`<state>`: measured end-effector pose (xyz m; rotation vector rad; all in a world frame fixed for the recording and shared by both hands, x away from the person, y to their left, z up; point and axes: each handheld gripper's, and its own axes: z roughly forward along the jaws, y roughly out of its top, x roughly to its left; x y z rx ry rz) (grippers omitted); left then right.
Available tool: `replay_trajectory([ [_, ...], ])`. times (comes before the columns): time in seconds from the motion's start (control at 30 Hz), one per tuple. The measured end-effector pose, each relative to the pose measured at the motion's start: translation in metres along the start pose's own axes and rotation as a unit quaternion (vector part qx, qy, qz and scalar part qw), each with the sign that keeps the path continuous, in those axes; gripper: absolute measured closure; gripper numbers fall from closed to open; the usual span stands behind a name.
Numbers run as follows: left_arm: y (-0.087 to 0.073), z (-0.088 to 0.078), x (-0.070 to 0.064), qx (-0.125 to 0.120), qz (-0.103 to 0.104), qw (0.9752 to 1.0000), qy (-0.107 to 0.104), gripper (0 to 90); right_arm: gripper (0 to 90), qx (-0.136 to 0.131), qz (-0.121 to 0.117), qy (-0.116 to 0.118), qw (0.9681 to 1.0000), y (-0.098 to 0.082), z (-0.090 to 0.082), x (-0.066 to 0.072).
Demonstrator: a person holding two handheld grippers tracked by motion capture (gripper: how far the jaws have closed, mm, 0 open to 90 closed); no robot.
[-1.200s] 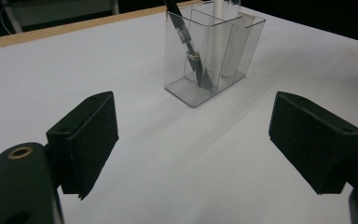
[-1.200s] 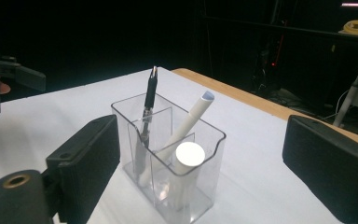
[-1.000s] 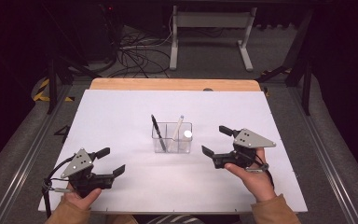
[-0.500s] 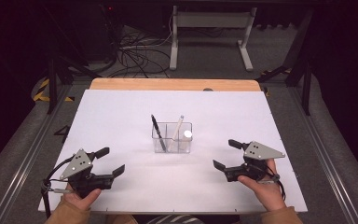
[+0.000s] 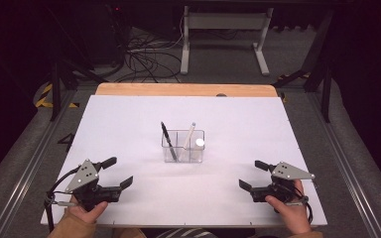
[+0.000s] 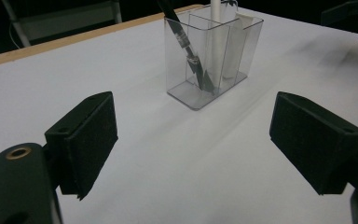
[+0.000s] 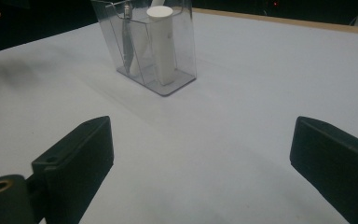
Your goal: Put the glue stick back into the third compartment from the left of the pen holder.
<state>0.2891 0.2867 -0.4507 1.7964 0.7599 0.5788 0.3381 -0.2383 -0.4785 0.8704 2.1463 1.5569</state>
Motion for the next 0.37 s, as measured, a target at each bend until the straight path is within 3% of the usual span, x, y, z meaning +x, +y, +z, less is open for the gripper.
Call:
replay_trajectory([
  [0.37,-0.0053,-0.0027,0.0007,0.005,0.001,1.0000,0.005,15.7,6.7,0.004,-0.015,-0.016,0.9998,-0.0041,0.0054,0.0013],
])
